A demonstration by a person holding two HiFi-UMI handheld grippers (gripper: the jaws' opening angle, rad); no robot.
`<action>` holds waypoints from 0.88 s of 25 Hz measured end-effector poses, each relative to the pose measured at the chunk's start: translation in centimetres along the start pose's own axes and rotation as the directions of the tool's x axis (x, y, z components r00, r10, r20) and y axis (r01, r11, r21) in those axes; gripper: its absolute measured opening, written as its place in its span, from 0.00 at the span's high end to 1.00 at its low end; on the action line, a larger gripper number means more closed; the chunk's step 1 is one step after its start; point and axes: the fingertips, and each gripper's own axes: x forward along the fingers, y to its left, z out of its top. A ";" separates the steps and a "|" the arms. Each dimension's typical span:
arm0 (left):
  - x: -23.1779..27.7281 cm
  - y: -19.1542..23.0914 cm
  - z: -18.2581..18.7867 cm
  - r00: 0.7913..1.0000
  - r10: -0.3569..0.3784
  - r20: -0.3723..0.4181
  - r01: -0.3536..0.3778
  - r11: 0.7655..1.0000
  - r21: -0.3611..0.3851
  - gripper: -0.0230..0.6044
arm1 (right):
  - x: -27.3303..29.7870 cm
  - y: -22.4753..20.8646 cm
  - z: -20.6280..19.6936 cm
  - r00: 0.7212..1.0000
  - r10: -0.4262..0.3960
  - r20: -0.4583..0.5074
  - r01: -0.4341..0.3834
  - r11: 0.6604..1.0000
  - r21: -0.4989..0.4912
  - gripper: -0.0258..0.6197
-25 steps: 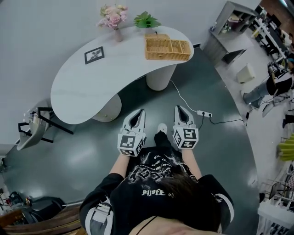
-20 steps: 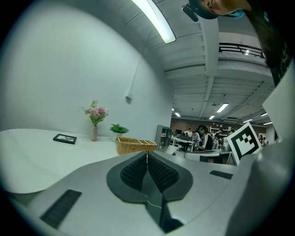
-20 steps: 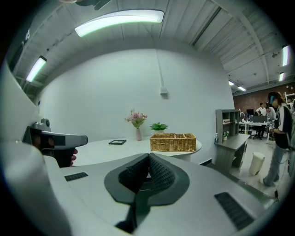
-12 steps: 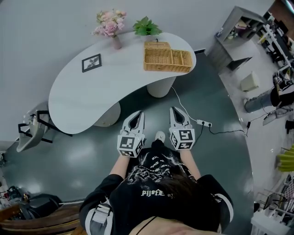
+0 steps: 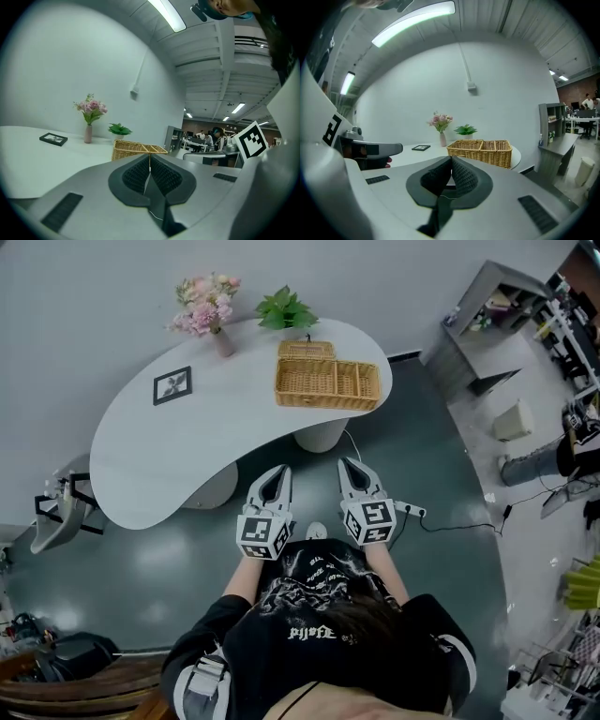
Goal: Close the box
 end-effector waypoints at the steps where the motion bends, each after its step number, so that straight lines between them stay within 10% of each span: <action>1: 0.7 -0.1 0.0 1.000 0.007 -0.002 -0.007 1.000 0.000 0.92 | 0.3 -0.6 0.1 1.000 0.010 -0.005 -0.010 1.000 0.001 0.92; 22: 7.0 1.9 2.2 0.996 0.084 0.007 -0.085 0.996 0.039 0.92 | 5.3 -6.3 1.5 0.999 0.047 0.025 -0.048 0.997 0.068 0.92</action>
